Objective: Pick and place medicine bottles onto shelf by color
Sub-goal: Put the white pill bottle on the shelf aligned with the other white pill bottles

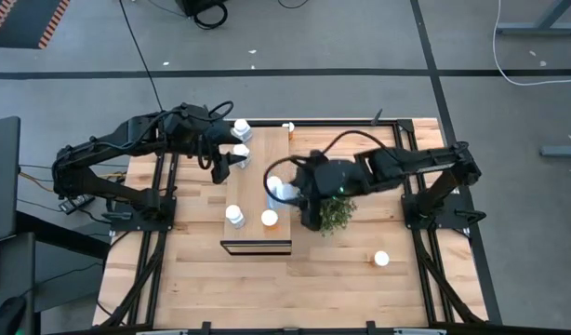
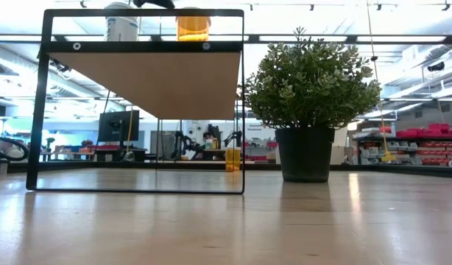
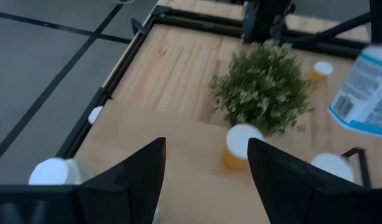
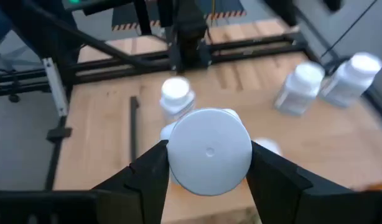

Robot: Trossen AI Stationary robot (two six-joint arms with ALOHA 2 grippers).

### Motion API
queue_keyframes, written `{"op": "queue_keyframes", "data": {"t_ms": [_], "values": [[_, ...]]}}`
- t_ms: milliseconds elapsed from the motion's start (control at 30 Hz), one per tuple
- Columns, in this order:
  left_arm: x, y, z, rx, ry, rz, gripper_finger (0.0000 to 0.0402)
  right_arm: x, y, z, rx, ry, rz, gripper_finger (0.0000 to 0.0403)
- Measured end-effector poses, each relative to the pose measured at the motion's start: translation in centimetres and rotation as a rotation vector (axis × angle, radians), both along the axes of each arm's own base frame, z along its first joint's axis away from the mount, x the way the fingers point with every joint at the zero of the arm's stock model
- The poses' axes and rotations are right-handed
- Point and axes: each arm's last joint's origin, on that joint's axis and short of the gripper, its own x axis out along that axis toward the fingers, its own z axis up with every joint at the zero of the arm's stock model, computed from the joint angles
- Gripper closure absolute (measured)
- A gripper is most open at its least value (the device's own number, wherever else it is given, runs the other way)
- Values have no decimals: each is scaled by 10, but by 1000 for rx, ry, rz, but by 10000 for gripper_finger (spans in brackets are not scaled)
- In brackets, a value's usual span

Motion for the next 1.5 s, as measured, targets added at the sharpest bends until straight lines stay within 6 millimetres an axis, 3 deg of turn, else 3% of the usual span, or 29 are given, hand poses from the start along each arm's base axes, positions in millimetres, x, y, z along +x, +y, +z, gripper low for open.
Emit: {"op": "queue_keyframes", "data": {"t_ms": [167, 500, 600, 733, 900, 1500], "values": [[-12, 0, 2, 38, 27, 37, 170, 22, -23, -10, -75, -3, 6, 205], [-43, 11, 16, 39, -45, 149, 170, 86, -67, -32, -74, -75, -7, 205], [-46, 12, 17, 38, -55, 158, 170, 102, -75, -35, -108, -70, 20, 205], [-45, 12, 16, 15, -56, 170, 169, 120, -83, -55, -115, -6, 42, 205], [-48, 10, 11, -69, -27, 214, 172, 127, -90, -75, -107, 83, 64, 205], [-48, 2, 0, -293, 31, 331, 173, 128, -87, -99, -84, 190, 152, 205]]}}
